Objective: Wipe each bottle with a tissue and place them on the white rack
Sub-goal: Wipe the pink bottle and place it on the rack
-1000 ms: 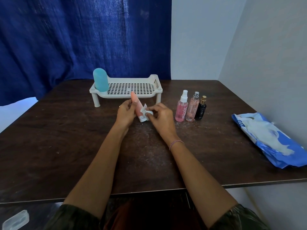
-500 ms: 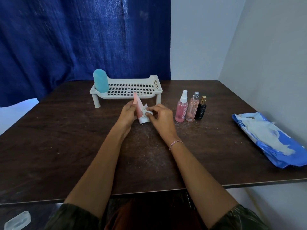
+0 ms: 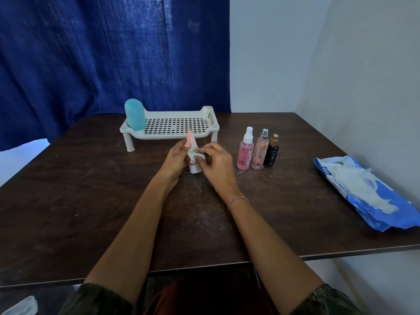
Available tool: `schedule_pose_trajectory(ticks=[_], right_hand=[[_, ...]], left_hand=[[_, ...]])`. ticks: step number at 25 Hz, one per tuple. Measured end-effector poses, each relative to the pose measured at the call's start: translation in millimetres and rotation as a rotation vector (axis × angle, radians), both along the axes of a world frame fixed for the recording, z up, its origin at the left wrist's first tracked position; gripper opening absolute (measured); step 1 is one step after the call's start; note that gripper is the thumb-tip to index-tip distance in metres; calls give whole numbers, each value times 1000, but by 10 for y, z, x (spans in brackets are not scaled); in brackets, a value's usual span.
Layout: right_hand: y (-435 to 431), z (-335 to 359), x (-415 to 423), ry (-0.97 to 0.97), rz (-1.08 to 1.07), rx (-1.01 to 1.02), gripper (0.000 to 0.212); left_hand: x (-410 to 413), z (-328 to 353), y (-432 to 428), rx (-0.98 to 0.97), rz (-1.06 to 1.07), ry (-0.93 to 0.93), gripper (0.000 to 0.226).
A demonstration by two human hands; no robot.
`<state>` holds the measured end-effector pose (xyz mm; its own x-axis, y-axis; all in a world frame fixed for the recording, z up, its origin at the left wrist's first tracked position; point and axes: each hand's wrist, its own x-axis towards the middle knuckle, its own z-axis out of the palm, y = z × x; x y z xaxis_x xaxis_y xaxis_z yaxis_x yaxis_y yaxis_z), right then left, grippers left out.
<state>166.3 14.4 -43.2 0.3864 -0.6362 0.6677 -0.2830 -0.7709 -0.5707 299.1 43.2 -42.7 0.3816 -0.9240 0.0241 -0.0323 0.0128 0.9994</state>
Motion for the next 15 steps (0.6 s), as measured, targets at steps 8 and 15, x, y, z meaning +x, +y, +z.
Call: schedule_pose_trajectory(ticks=[8, 15], right_hand=[[31, 4, 1, -47, -5, -12, 17], [24, 31, -55, -158, -29, 19, 18]], left_hand=[[-18, 7, 11, -39, -65, 49, 41], [-88, 30, 42, -81, -139, 97, 38]])
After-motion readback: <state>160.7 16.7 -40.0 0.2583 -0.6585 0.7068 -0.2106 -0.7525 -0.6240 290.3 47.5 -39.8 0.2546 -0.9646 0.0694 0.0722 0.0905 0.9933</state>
